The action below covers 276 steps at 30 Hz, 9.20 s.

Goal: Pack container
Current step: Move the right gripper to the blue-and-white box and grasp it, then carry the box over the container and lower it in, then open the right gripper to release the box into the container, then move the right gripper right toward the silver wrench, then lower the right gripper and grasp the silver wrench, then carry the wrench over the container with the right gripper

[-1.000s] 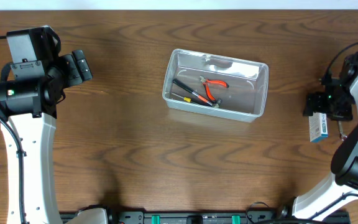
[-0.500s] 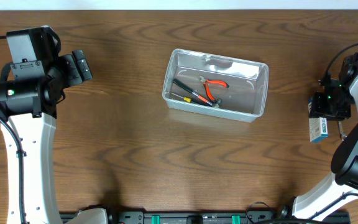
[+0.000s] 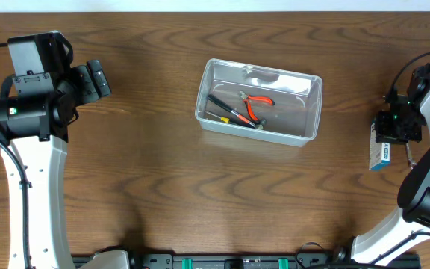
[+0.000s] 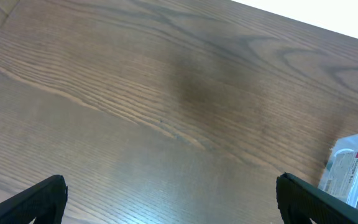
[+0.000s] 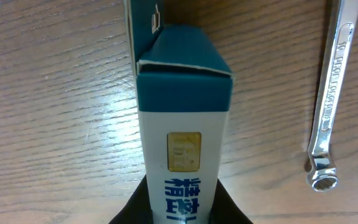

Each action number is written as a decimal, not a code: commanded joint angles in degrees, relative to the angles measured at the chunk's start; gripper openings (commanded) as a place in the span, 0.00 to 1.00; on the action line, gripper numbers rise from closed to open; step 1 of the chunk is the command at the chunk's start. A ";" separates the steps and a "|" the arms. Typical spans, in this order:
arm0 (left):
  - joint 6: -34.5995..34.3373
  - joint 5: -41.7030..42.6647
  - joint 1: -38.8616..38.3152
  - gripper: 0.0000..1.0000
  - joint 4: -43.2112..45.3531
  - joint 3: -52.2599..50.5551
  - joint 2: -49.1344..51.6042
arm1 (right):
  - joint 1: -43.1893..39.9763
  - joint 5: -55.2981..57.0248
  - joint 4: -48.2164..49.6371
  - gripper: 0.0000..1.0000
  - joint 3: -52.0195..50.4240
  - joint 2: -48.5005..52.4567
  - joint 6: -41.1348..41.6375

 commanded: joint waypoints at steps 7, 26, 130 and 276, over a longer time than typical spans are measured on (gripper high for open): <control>0.79 -0.90 0.09 0.98 0.00 0.87 0.09 | -0.28 0.00 -2.86 0.01 5.64 0.26 1.22; 0.79 -0.90 0.07 0.98 0.00 0.87 0.09 | 19.37 -0.02 -16.06 0.01 41.29 0.26 0.31; 0.76 -0.90 0.09 0.98 0.00 0.87 0.09 | 48.46 -3.39 -17.68 0.48 37.75 23.61 -8.13; 0.79 -0.90 0.07 0.98 0.00 0.87 0.09 | 5.73 -1.33 7.04 0.01 26.75 12.79 -11.32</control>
